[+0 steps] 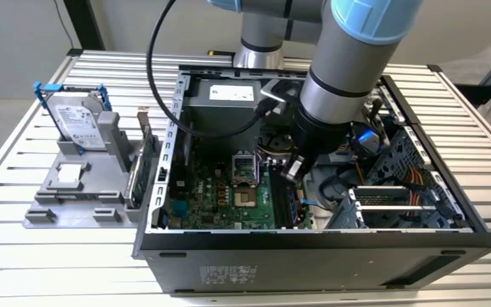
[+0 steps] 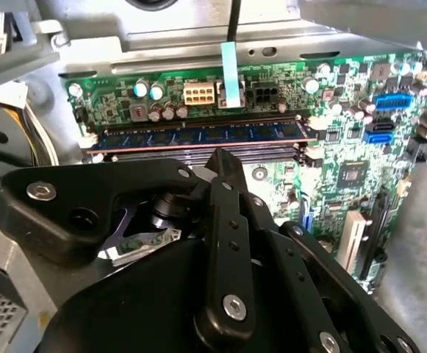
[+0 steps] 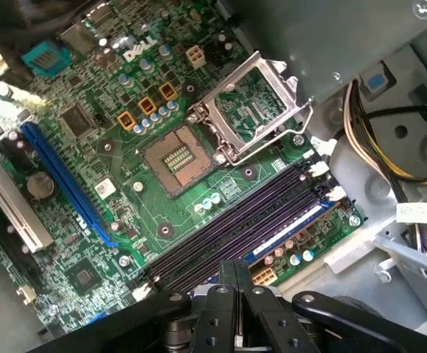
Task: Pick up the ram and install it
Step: 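Press down the ram until it locks into place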
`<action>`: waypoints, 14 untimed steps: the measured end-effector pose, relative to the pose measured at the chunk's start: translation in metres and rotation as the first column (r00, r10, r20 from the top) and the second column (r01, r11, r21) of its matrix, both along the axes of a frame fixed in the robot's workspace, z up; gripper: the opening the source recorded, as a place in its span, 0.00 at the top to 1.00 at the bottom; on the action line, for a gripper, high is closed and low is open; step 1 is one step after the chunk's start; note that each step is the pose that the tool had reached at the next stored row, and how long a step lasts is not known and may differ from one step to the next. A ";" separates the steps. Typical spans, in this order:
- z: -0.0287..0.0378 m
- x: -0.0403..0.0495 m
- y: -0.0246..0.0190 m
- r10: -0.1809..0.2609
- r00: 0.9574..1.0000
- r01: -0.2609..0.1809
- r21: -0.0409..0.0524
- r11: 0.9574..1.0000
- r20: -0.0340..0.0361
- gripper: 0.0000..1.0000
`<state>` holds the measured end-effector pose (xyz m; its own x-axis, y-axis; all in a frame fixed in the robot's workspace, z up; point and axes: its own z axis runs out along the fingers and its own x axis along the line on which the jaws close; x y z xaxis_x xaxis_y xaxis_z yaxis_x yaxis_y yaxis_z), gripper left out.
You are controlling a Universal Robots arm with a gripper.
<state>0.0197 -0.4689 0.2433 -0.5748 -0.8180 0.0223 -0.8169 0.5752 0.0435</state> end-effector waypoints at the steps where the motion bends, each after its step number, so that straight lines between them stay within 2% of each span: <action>1: 0.0000 0.0000 0.0003 0.013 1.000 -0.013 0.000 1.000 0.000 1.00; 4: 0.0000 0.0000 0.0009 0.051 0.999 -0.051 0.000 0.999 0.000 1.00; 8: 0.0000 0.0000 0.0017 0.100 0.995 -0.100 0.000 0.995 0.000 1.00; 14: 0.0000 0.0000 0.0028 0.175 0.985 -0.175 0.000 0.985 0.000 1.00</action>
<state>0.0197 -0.4660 0.2433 -0.4232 -0.9058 0.0224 -0.9047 0.4238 0.0435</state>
